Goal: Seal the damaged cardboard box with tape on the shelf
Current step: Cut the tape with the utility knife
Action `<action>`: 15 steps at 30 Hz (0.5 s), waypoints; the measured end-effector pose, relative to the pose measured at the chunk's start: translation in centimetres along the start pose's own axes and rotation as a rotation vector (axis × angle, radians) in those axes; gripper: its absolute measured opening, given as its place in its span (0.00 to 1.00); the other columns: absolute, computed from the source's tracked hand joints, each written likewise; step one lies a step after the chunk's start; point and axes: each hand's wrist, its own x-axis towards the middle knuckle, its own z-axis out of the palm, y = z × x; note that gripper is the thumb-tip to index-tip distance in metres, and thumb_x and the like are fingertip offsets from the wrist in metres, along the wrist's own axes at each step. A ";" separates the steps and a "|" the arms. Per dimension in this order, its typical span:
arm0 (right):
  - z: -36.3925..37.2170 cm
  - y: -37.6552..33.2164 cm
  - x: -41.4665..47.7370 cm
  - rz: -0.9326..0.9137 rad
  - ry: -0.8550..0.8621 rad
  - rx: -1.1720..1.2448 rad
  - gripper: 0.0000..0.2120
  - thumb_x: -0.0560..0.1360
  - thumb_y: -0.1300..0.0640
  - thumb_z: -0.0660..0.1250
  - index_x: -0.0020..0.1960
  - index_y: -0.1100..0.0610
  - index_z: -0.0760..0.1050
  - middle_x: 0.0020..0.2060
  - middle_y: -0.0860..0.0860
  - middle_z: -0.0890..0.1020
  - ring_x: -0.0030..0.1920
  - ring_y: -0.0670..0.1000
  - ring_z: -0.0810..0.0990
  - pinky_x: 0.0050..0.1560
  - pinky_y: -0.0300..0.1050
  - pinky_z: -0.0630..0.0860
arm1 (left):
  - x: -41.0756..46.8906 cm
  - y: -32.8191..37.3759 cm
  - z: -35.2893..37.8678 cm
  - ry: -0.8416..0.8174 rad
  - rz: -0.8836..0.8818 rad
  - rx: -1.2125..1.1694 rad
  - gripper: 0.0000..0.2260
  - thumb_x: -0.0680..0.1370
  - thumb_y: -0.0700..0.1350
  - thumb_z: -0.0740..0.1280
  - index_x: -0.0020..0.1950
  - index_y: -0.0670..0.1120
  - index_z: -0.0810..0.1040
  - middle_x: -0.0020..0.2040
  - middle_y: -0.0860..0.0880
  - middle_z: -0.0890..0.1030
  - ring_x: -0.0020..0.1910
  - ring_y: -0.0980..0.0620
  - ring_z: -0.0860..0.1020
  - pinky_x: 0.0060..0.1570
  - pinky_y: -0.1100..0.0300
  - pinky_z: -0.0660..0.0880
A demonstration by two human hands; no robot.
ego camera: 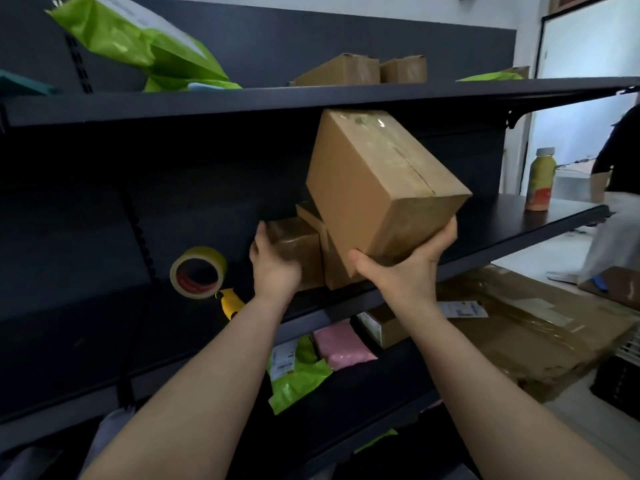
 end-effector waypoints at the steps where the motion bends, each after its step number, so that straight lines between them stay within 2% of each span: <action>1: 0.4 -0.3 0.0 -0.012 -0.024 0.018 0.62 0.56 0.50 0.82 0.74 0.43 0.40 0.70 0.47 0.57 0.69 0.48 0.61 0.69 0.47 0.64 | -0.5 0.1 -0.4 0.109 0.050 0.128 0.38 0.74 0.37 0.66 0.79 0.53 0.53 0.76 0.43 0.60 0.71 0.41 0.65 0.62 0.49 0.72; 3: 1.3 -0.9 -0.3 -0.025 -0.079 0.038 0.62 0.54 0.45 0.80 0.73 0.42 0.40 0.69 0.46 0.58 0.69 0.47 0.61 0.68 0.47 0.65 | -1.1 -0.1 -1.5 0.305 0.090 0.464 0.32 0.73 0.44 0.70 0.73 0.43 0.60 0.70 0.39 0.64 0.68 0.39 0.65 0.62 0.45 0.70; 4: 1.8 -1.1 -0.6 -0.028 -0.109 0.045 0.62 0.53 0.44 0.79 0.73 0.42 0.40 0.68 0.45 0.58 0.69 0.47 0.61 0.68 0.47 0.65 | -1.2 -0.4 -2.1 0.307 0.031 0.590 0.31 0.73 0.48 0.70 0.71 0.41 0.61 0.69 0.39 0.65 0.67 0.39 0.65 0.62 0.45 0.68; 7: 3.2 -1.5 -1.8 -0.009 -0.212 0.075 0.63 0.56 0.49 0.82 0.75 0.46 0.40 0.66 0.44 0.58 0.63 0.40 0.60 0.65 0.42 0.63 | -1.4 -1.7 -3.9 0.075 -0.260 0.780 0.38 0.74 0.58 0.70 0.74 0.40 0.57 0.71 0.40 0.62 0.70 0.40 0.62 0.65 0.46 0.67; 9: 3.8 -1.3 -2.7 0.006 -0.294 0.071 0.62 0.59 0.52 0.83 0.75 0.46 0.39 0.64 0.44 0.58 0.59 0.37 0.60 0.63 0.40 0.62 | -1.5 -3.0 -5.2 0.020 -0.316 0.814 0.36 0.75 0.56 0.68 0.75 0.40 0.57 0.73 0.41 0.63 0.72 0.40 0.62 0.65 0.47 0.68; 12: 4.8 -0.9 -3.9 0.023 -0.360 0.038 0.64 0.57 0.48 0.83 0.74 0.43 0.38 0.68 0.46 0.58 0.66 0.44 0.61 0.67 0.43 0.63 | -1.4 -4.5 -7.4 0.002 -0.349 0.897 0.33 0.77 0.54 0.66 0.76 0.41 0.57 0.73 0.40 0.66 0.71 0.40 0.64 0.65 0.50 0.68; 15: 6.4 -1.3 -4.9 0.031 -0.361 0.009 0.64 0.56 0.46 0.82 0.73 0.43 0.37 0.72 0.49 0.56 0.70 0.49 0.60 0.65 0.42 0.61 | -1.5 -5.0 -9.7 -0.021 -0.398 0.982 0.33 0.77 0.56 0.65 0.76 0.41 0.57 0.72 0.41 0.68 0.70 0.40 0.66 0.65 0.51 0.67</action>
